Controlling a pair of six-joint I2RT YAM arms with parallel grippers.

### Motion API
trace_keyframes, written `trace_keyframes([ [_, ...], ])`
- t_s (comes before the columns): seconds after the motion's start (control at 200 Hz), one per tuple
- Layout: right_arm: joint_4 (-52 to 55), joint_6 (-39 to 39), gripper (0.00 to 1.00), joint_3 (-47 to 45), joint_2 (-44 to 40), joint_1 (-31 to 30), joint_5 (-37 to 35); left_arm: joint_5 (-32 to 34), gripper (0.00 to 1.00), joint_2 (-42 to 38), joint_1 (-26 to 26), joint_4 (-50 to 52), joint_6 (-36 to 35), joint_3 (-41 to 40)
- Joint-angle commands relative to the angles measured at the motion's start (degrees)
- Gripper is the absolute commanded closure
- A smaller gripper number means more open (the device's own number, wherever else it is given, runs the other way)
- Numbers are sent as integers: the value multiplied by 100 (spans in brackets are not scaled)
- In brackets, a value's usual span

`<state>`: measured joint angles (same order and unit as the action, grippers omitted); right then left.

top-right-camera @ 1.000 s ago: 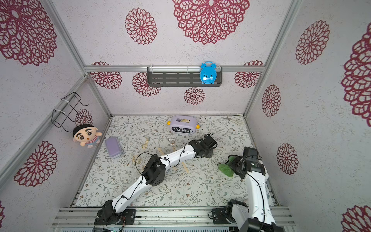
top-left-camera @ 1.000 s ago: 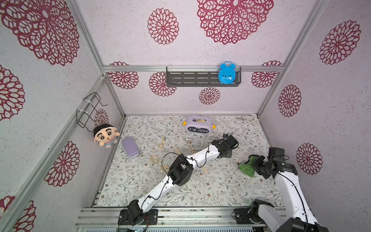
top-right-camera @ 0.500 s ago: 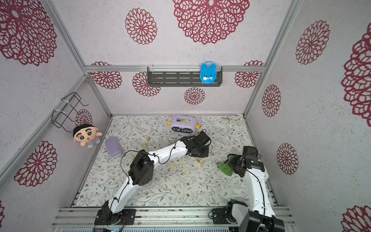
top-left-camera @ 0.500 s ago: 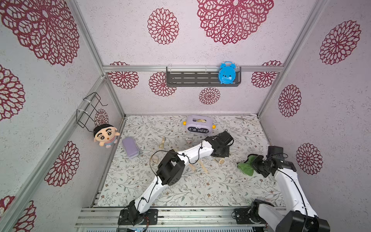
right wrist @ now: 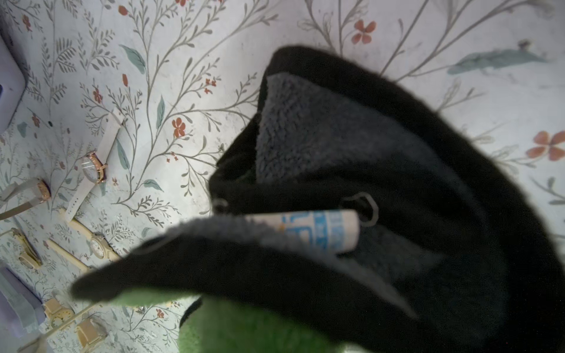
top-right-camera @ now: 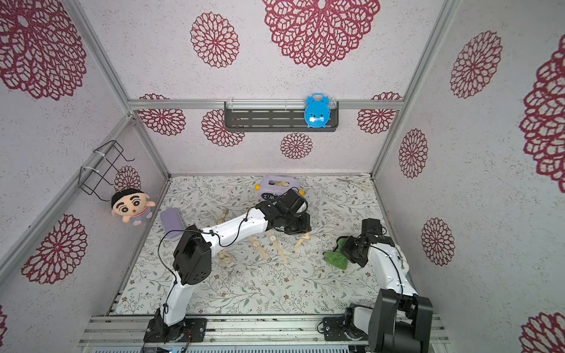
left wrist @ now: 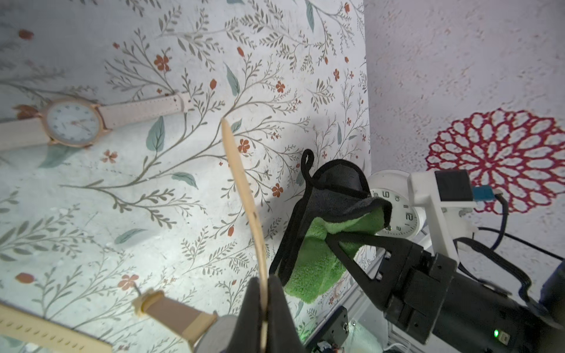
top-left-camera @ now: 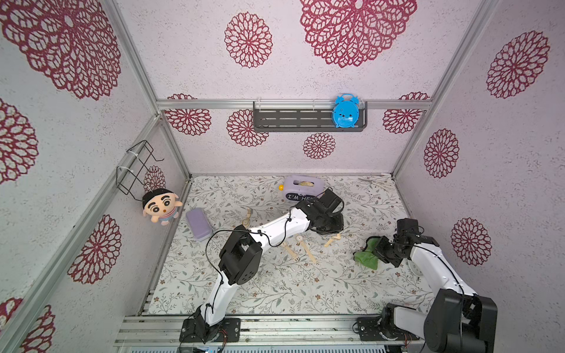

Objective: Wipe the watch dial
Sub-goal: Adjust the watch at the center of the board.

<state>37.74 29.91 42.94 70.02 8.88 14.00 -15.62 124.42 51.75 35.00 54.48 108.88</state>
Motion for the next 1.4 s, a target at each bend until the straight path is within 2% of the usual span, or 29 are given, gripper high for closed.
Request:
trace_keyframes([
  [0.0,-30,-395,97,348,261,-108,120,-490,100,-186,41,-407,286,-127],
  [0.055,-3,-496,94,413,434,-156,119,-577,100,-228,52,-514,396,-217],
  [0.285,-21,-600,94,558,704,-203,-41,-1178,100,-376,-17,-1543,1376,-851],
  [0.425,-29,-674,96,616,870,-203,-150,-1679,100,-217,3,-1771,1780,-658],
  [0.525,-56,-671,96,683,1005,-203,-178,-1970,100,-224,68,-2128,2168,-889],
  [0.68,-73,-707,98,870,1291,-203,-265,-2183,100,-422,162,-2258,2418,-1349],
  [0.811,-107,-707,99,1046,1548,-203,-306,-2255,100,-602,116,-2964,3181,-2049],
  [0.881,-117,-706,100,1140,1685,-203,-316,-2253,100,-511,-19,-3098,3367,-2209],
  [1.081,-178,-610,100,1241,1796,-211,-294,-2139,100,171,-587,-3080,3279,-1994],
  [1.256,-162,-557,100,1200,1736,-247,-301,-1988,100,943,-910,-2274,2389,-1242],
  [1.396,-127,-489,100,1200,1601,-280,-293,-1579,100,1266,-1099,-1805,1901,-924],
])
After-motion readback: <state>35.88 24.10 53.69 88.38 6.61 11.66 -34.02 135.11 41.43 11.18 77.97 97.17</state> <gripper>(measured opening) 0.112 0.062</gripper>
